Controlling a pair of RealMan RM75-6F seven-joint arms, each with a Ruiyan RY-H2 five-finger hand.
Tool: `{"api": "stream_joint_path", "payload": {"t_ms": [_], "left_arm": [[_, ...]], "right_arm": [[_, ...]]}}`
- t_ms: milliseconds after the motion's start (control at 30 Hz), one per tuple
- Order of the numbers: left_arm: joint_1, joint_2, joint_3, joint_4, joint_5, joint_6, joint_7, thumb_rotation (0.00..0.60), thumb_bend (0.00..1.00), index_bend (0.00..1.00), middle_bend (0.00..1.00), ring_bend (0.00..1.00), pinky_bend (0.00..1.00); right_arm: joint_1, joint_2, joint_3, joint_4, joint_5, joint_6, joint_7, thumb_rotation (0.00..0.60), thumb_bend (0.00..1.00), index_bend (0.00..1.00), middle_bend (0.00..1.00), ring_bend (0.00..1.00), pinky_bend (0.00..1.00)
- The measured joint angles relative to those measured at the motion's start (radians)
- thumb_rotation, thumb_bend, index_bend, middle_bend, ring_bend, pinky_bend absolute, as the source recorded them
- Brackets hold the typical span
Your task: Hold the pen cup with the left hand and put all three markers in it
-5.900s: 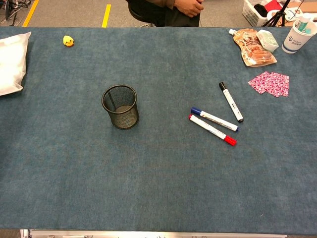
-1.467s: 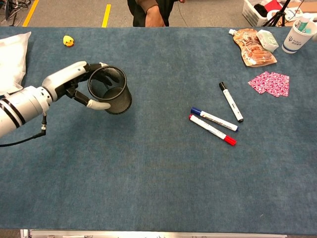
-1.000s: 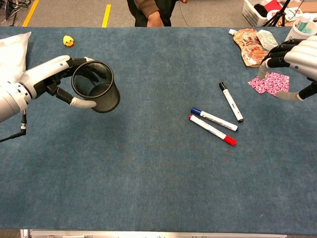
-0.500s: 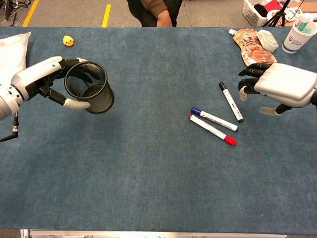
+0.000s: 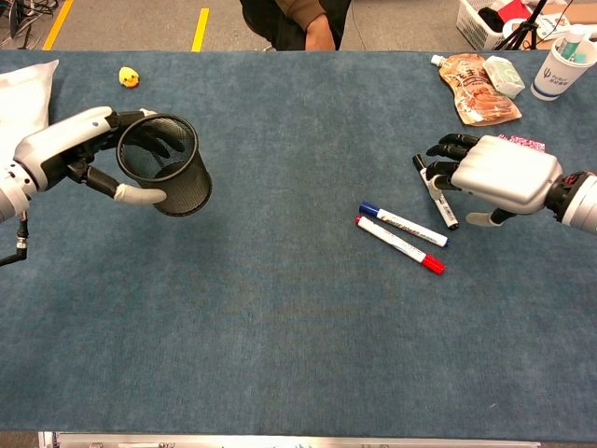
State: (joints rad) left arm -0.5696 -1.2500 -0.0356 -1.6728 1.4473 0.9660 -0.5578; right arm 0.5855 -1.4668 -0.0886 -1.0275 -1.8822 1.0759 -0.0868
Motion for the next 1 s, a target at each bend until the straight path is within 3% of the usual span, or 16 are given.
{"api": "stream_joint_path", "payload": {"t_ms": [567,1000], "left_arm": [[0.002,0.002,0.006,0.017,0.021,-0.004,-0.037,0.533,0.17,0.22,0.33,0.26,0.18],[0.009,0.007,0.011,0.026,0.032,0.006,-0.058,0.527,0.17,0.22,0.33,0.26,0.18]], "right_arm": [[0.032,-0.088,-0.022,0.109,0.024,0.011,-0.007,0.600,0.19,0.42,0.29,0.11,0.12],[0.055,-0.118,-0.043,0.117,0.032,0.004,-0.010,0.600,0.23,0.48,0.29,0.11,0.12]]}}
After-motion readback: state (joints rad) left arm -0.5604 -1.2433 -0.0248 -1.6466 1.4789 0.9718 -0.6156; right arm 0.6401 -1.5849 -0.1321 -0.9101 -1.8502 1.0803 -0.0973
